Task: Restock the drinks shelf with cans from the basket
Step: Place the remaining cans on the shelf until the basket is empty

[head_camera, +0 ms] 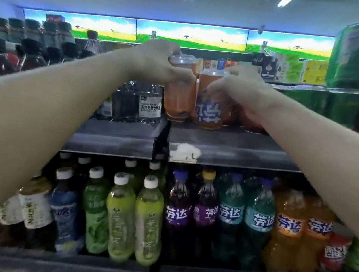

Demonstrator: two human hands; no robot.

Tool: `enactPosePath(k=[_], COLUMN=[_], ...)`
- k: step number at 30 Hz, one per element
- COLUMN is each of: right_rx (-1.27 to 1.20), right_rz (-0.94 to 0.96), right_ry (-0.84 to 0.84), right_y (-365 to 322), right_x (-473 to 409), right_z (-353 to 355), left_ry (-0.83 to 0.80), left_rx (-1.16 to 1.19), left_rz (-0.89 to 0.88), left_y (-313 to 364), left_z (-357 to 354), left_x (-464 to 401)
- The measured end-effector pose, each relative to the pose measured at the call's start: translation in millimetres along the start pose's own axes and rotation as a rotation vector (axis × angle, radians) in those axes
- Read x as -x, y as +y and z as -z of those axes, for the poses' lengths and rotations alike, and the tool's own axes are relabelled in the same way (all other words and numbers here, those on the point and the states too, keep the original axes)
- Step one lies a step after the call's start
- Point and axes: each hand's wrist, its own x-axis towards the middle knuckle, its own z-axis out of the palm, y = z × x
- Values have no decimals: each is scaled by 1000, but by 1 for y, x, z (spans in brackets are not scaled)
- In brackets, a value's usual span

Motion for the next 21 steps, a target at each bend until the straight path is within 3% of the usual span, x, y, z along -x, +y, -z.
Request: enactPosePath(k=[8, 14, 21], right_rx=[36, 462, 377], right_rz=[-53, 15, 8], right_ry=[-42, 72, 14], right_y=[20, 23, 27], right_x=[-12, 7, -5], right_z=[-12, -10, -21], left_ry=[-12, 95, 205], left_rx=[73, 40, -53], left_rz=[67, 93, 44], left_y=[-23, -27, -23], left_z=[-45, -55, -69], left_x=[-14, 7, 22])
